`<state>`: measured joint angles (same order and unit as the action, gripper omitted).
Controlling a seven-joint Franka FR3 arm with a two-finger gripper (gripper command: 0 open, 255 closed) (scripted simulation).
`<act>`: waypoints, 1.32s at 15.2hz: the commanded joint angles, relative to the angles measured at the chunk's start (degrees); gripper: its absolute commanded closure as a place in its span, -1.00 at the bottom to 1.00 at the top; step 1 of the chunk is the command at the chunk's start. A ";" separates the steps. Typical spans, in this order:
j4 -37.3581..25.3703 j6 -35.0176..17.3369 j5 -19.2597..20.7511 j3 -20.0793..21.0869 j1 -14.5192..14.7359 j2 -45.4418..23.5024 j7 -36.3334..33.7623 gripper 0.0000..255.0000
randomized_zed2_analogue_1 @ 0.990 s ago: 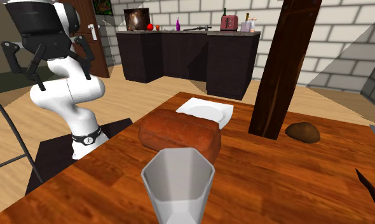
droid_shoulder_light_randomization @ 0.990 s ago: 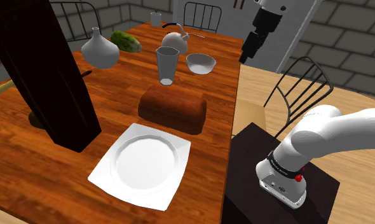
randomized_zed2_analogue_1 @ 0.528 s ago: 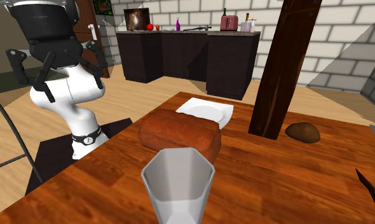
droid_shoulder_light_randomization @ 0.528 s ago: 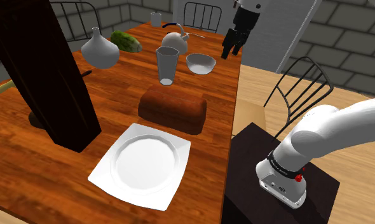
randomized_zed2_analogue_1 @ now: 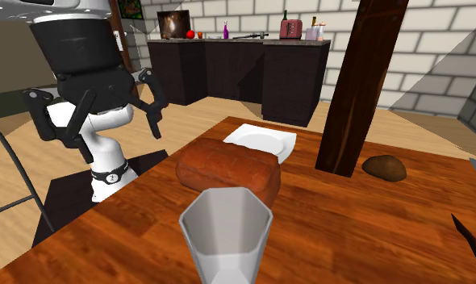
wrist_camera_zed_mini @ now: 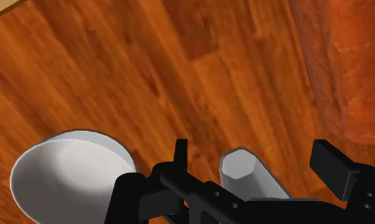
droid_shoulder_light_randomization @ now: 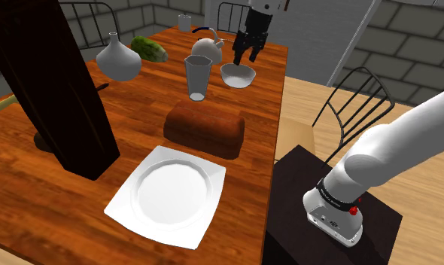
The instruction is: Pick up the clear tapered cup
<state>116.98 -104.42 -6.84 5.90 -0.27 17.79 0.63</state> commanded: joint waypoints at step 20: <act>-22.45 -5.48 2.47 2.02 1.04 -28.11 -7.56 -1.00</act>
<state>94.36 -109.65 -4.37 7.94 0.78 -10.26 -6.97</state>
